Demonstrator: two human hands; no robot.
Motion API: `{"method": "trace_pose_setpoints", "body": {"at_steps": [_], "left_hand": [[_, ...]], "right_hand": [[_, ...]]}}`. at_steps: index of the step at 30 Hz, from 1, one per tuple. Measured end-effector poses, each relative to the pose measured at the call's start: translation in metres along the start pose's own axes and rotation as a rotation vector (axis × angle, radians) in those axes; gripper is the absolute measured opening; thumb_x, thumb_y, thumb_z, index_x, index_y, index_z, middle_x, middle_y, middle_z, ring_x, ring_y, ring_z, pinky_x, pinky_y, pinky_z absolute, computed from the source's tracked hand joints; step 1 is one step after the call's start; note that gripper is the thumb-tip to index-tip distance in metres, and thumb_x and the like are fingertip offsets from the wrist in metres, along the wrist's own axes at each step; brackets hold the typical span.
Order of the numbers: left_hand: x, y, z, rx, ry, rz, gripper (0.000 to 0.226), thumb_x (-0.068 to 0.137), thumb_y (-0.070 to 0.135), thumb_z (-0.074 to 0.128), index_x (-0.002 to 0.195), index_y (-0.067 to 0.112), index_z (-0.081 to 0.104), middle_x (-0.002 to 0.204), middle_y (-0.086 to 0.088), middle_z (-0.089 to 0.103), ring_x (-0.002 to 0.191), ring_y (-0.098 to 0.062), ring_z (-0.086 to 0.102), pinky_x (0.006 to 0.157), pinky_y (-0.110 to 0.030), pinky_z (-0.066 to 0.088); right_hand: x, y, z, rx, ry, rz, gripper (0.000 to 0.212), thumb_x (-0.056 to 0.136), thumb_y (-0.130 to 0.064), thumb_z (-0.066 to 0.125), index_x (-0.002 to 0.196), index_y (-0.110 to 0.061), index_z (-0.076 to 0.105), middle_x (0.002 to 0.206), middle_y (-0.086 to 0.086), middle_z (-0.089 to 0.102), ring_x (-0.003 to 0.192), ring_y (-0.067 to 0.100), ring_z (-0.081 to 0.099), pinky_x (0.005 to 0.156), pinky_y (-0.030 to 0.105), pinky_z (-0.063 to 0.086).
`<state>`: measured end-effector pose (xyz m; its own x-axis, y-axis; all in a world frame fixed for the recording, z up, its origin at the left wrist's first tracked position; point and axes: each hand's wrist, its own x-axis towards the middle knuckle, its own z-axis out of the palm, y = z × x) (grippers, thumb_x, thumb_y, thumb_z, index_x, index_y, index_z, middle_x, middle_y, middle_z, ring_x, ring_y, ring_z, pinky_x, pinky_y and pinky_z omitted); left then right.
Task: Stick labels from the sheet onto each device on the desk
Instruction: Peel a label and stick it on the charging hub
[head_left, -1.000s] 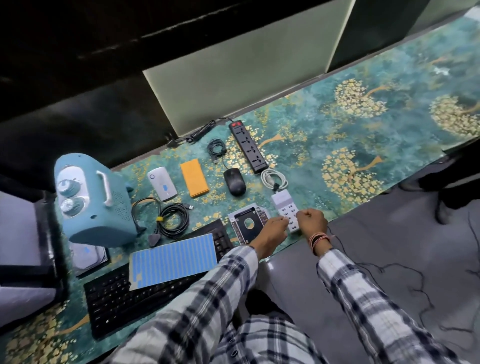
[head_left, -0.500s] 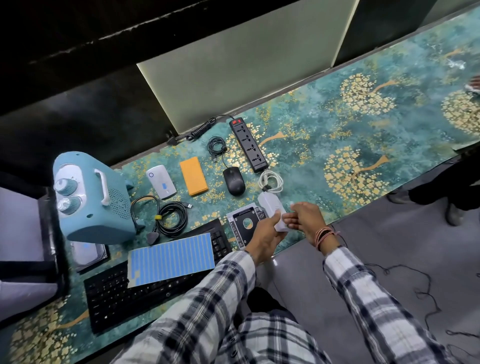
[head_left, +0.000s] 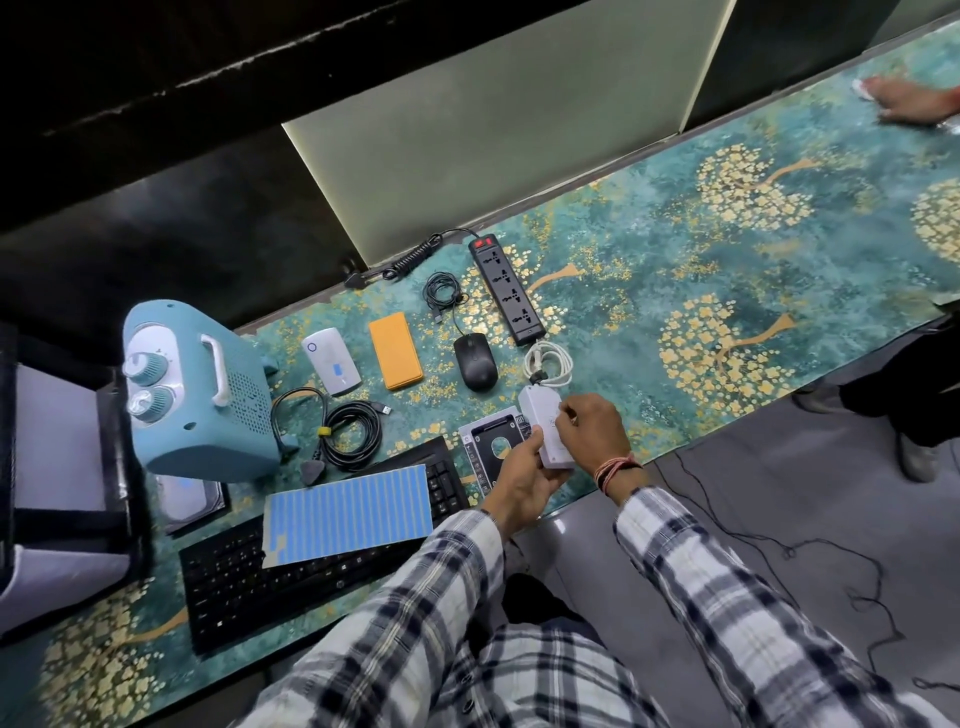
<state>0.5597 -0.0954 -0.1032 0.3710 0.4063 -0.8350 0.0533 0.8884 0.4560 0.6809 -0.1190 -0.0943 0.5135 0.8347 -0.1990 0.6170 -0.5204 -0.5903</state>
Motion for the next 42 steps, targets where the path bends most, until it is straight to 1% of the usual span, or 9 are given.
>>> {"method": "trace_pose_setpoints", "body": {"at_steps": [4, 8, 11, 13, 17, 23, 30, 34, 42], "left_hand": [[0.001, 0.0, 0.001, -0.018, -0.029, 0.003, 0.049, 0.108, 0.043, 0.034, 0.133, 0.009, 0.059, 0.136, -0.021, 0.062, 0.113, -0.032, 0.063, 0.114, -0.053, 0.04], [0.003, 0.0, -0.001, -0.045, -0.062, -0.002, 0.054, 0.107, 0.047, 0.035, 0.136, 0.008, 0.059, 0.134, -0.019, 0.064, 0.108, -0.029, 0.064, 0.112, -0.051, 0.044], [0.002, 0.001, 0.0, -0.01, -0.059, 0.001, 0.059, 0.106, 0.052, 0.036, 0.134, 0.006, 0.06, 0.125, -0.017, 0.067, 0.1, -0.026, 0.066, 0.091, -0.04, 0.057], [0.002, 0.001, 0.001, 0.019, -0.067, 0.002, 0.065, 0.104, 0.057, 0.034, 0.133, 0.006, 0.062, 0.12, -0.017, 0.068, 0.097, -0.025, 0.067, 0.077, -0.034, 0.061], [0.0, 0.003, 0.004, 0.096, -0.097, 0.02, 0.086, 0.096, 0.075, 0.026, 0.129, 0.006, 0.066, 0.123, -0.017, 0.071, 0.114, -0.03, 0.066, 0.101, -0.04, 0.054], [-0.002, 0.005, 0.007, 0.112, -0.065, -0.005, 0.097, 0.089, 0.082, 0.033, 0.143, 0.003, 0.05, 0.135, -0.015, 0.058, 0.124, -0.027, 0.058, 0.11, -0.04, 0.047], [-0.013, 0.004, 0.014, 0.175, -0.095, -0.008, 0.083, 0.098, 0.072, 0.026, 0.138, 0.006, 0.057, 0.116, -0.003, 0.071, 0.112, -0.017, 0.065, 0.101, -0.031, 0.049], [-0.015, 0.003, 0.014, 0.195, -0.101, -0.002, 0.08, 0.1, 0.069, 0.024, 0.139, 0.006, 0.055, 0.108, 0.005, 0.07, 0.105, -0.01, 0.064, 0.101, -0.028, 0.048], [-0.021, 0.008, 0.017, 0.19, -0.098, -0.018, 0.073, 0.102, 0.064, 0.027, 0.14, 0.007, 0.052, 0.106, 0.007, 0.067, 0.102, -0.006, 0.062, 0.108, -0.03, 0.043]], "right_hand": [[0.0, 0.002, -0.002, -0.013, -0.141, -0.095, 0.018, 0.08, -0.013, 0.06, 0.08, -0.001, 0.073, 0.081, 0.018, 0.066, 0.079, 0.035, 0.062, 0.07, 0.035, 0.048], [-0.004, 0.009, -0.009, 0.143, -0.196, 0.044, 0.023, 0.084, -0.018, 0.062, 0.085, -0.001, 0.078, 0.087, 0.014, 0.072, 0.081, 0.029, 0.065, 0.076, 0.033, 0.051], [-0.006, 0.021, -0.008, 0.272, -0.167, 0.132, 0.048, 0.073, -0.042, 0.054, 0.076, 0.002, 0.072, 0.079, 0.021, 0.071, 0.072, 0.033, 0.066, 0.068, 0.043, 0.055], [-0.008, 0.027, -0.005, 0.332, -0.14, 0.177, 0.042, 0.077, -0.042, 0.059, 0.069, -0.001, 0.068, 0.064, 0.013, 0.067, 0.057, 0.02, 0.058, 0.058, 0.04, 0.049], [-0.012, 0.03, -0.007, 0.436, -0.168, 0.221, 0.026, 0.081, -0.039, 0.079, 0.095, -0.019, 0.072, 0.084, -0.006, 0.071, 0.077, 0.007, 0.065, 0.072, 0.024, 0.053], [-0.007, 0.041, -0.01, 0.493, -0.123, 0.319, 0.038, 0.084, -0.019, 0.068, 0.121, -0.012, 0.066, 0.094, 0.007, 0.074, 0.087, 0.023, 0.071, 0.077, 0.036, 0.058], [0.0, 0.049, -0.01, 0.334, -0.155, 0.355, 0.036, 0.089, -0.007, 0.048, 0.112, -0.014, 0.074, 0.103, 0.011, 0.076, 0.088, 0.027, 0.07, 0.079, 0.033, 0.055], [-0.002, 0.043, -0.008, 0.259, -0.098, 0.346, 0.034, 0.088, -0.002, 0.05, 0.105, -0.01, 0.078, 0.094, 0.014, 0.077, 0.078, 0.027, 0.068, 0.066, 0.027, 0.049], [0.004, 0.043, -0.003, 0.096, -0.053, 0.323, 0.022, 0.077, 0.002, 0.053, 0.082, 0.003, 0.075, 0.08, 0.025, 0.072, 0.073, 0.039, 0.067, 0.067, 0.039, 0.056]]}}
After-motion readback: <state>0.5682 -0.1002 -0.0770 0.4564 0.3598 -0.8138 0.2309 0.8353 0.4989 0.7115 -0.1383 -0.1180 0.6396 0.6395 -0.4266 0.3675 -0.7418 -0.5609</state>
